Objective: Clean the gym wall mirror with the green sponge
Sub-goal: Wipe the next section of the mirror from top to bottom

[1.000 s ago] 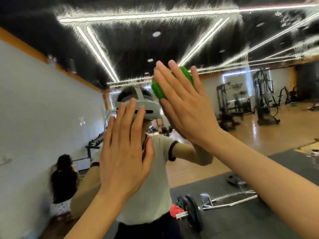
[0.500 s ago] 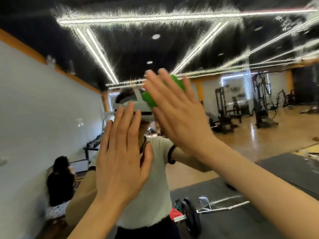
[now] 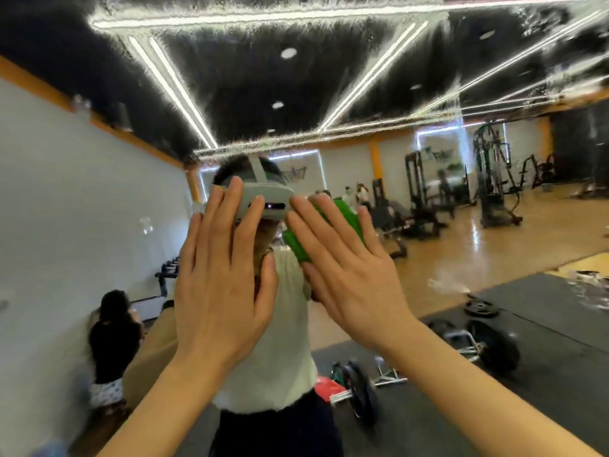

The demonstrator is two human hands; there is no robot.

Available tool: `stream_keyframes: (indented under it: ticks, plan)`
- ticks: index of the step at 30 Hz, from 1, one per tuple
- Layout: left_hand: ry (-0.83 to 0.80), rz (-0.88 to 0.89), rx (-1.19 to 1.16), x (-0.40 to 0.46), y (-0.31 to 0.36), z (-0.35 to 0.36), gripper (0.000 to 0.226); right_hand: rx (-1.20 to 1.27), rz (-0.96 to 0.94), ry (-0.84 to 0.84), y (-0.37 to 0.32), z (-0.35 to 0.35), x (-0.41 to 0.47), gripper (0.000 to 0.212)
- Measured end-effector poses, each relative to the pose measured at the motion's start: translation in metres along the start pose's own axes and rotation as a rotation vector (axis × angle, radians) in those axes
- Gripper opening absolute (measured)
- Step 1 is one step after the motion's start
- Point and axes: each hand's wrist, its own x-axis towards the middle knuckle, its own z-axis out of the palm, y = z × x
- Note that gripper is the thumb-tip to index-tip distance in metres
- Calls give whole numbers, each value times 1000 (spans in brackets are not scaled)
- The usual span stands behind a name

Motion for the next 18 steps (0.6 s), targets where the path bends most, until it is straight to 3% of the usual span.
stream_keyframes:
  ticks: [5, 8, 10, 14, 16, 18]
  plan:
    - [-62, 59, -27, -15, 11, -6, 54, 0, 614, 47, 76, -17, -52, 56]
    - [-90, 64, -42, -36, 22, -5, 52, 29, 768, 117, 50, -10, -59, 55]
    - [-85, 19, -41, -49, 22, -5, 52, 69, 648, 95, -2, -2, -58, 55]
    - [-90, -76, -34, -68, 19, -6, 54, 48, 98, -104, -60, 7, -79, 58]
    - [-102, -78, -17, -74, 19, -2, 56, 33, 70, -92, -36, 5, -87, 57]
    - [-107, -65, 12, -76, 17, 2, 57, 50, 258, -65, -2, -1, -101, 58]
